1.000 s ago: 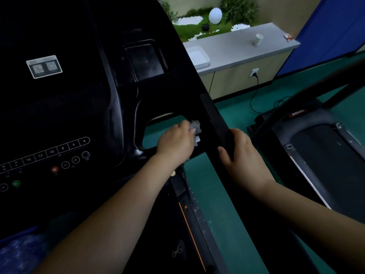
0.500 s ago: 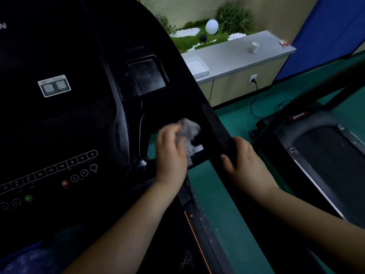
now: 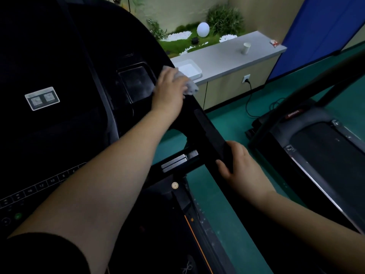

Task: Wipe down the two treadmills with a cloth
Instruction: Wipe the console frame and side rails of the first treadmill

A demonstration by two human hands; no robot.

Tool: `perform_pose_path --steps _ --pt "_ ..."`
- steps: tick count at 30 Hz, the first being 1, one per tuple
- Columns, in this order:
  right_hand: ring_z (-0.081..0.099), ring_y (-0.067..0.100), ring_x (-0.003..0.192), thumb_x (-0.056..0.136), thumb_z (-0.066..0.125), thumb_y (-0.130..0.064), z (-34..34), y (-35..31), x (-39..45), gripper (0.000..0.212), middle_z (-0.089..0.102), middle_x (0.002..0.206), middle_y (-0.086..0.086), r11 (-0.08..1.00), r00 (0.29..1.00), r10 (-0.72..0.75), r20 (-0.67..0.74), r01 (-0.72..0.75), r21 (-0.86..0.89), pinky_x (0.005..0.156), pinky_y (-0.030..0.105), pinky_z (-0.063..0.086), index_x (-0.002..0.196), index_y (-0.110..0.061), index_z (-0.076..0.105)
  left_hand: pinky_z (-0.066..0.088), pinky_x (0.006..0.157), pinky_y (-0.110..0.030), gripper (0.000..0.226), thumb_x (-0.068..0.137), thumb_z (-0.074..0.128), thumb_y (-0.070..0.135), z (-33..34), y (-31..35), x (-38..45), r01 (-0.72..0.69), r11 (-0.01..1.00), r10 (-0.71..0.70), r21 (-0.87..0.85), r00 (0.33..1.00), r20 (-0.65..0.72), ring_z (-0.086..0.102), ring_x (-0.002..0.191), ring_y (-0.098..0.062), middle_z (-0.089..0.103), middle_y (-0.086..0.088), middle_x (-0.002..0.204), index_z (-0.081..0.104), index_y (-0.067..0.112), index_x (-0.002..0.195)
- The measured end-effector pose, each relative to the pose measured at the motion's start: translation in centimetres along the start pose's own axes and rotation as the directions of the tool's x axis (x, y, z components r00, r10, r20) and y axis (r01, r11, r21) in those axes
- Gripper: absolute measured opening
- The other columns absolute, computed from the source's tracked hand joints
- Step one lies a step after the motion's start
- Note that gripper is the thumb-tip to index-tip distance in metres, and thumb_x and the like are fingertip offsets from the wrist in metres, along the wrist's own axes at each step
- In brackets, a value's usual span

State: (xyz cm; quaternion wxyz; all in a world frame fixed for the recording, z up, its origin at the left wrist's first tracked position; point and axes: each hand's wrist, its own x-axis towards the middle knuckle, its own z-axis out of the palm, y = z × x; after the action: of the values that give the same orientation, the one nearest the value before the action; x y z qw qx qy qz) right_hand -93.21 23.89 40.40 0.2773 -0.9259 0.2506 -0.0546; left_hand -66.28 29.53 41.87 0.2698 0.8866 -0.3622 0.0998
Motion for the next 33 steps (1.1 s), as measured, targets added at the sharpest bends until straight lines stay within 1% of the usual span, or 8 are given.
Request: perform_pose_path --steps 5,8,11,14,18,22,28,33 --pt "0.053 0.025 0.113 0.091 0.054 -0.04 0.0 -0.1 0.1 0.05 0.049 0.128 0.005 1.0 1.0 0.002 -0.002 -0.002 -0.003 0.093 0.035 0.044 0.133 -0.02 0.036 0.034 0.097 -0.016 0.031 0.085 0.042 0.022 1.2 3.2 -5.7 -0.018 0.971 0.015 -0.239 1.0 -0.017 0.049 0.112 -0.019 0.06 -0.004 0.112 0.07 0.018 0.096" --pt "0.053 0.026 0.112 0.09 0.056 -0.038 0.2 0.0 0.1 0.051 0.05 0.126 0.006 1.0 1.0 -0.004 -0.01 0.004 0.002 0.093 0.034 0.043 0.133 -0.018 0.038 0.029 0.098 -0.008 0.034 0.084 0.046 0.012 1.6 5.0 -11.8 -0.098 0.936 0.108 -0.339 0.994 0.01 0.048 0.111 -0.023 0.059 -0.01 0.116 0.07 0.014 0.109" --pt "0.054 0.027 0.111 0.089 0.057 -0.036 0.3 0.0 0.1 0.05 0.051 0.124 0.008 1.0 1.0 -0.017 -0.024 0.017 0.003 0.091 0.034 0.043 0.131 -0.016 0.039 0.036 0.087 -0.002 0.036 0.092 0.045 0.032 0.5 3.9 -16.2 -0.014 0.905 0.076 -0.426 0.989 0.128 0.047 0.104 0.012 0.055 0.009 0.114 0.064 0.017 0.118" --pt "0.055 0.028 0.109 0.09 0.057 -0.036 0.1 -0.2 0.0 0.049 0.051 0.124 0.009 1.0 1.0 -0.019 -0.021 0.019 0.01 0.091 0.037 0.046 0.131 -0.016 0.039 0.044 0.093 -0.017 0.038 0.089 0.049 0.055 -2.6 1.2 -18.4 0.075 0.968 -0.063 -0.238 0.996 0.057 0.054 0.105 0.007 0.06 0.01 0.115 0.063 0.029 0.113" --pt "0.055 0.026 0.107 0.091 0.054 -0.038 0.0 -0.2 -0.2 0.046 0.051 0.122 0.007 1.0 1.0 -0.014 -0.008 0.014 0.008 0.088 0.035 0.046 0.129 -0.018 0.038 0.043 0.104 -0.042 0.036 0.092 0.054 0.015 -7.3 -2.1 -22.6 0.214 0.974 -0.186 0.078 0.944 -0.272 0.044 0.125 -0.031 0.048 -0.014 0.134 0.06 0.015 0.128" --pt "0.054 0.03 0.11 0.091 0.054 -0.036 -0.1 -0.4 -0.3 0.047 0.05 0.124 0.011 1.0 1.0 -0.003 -0.012 0.004 0.014 0.088 0.039 0.046 0.13 -0.015 0.037 0.036 0.109 -0.054 0.055 0.09 0.058 0.013 -5.8 -4.3 -28.3 0.315 0.903 -0.292 0.292 0.949 -0.121 0.018 0.145 -0.036 0.025 -0.014 0.156 0.043 0.02 0.143" --pt "0.053 0.032 0.111 0.092 0.054 -0.035 -0.2 -0.2 -0.5 0.048 0.05 0.125 0.013 0.999 1.0 -0.018 0.001 0.018 0.027 0.092 0.043 0.046 0.13 -0.013 0.037 0.022 0.116 -0.049 0.057 0.091 0.06 0.017 -6.4 -6.3 -21.2 0.091 0.905 -0.114 0.415 0.993 0.031 0.019 0.145 -0.036 0.024 -0.014 0.157 0.042 0.021 0.144" --pt "0.053 0.033 0.112 0.092 0.056 -0.033 -0.2 0.1 -0.4 0.048 0.05 0.125 0.014 0.998 0.999 -0.036 0.005 0.035 0.049 0.09 0.039 0.043 0.131 -0.011 0.039 0.018 0.119 -0.047 0.05 0.1 0.043 0.023 -7.4 -7.2 -14.3 0.255 0.893 -0.247 0.37 0.966 -0.069 0.004 0.149 -0.027 0.01 -0.004 0.162 0.032 0.025 0.149"
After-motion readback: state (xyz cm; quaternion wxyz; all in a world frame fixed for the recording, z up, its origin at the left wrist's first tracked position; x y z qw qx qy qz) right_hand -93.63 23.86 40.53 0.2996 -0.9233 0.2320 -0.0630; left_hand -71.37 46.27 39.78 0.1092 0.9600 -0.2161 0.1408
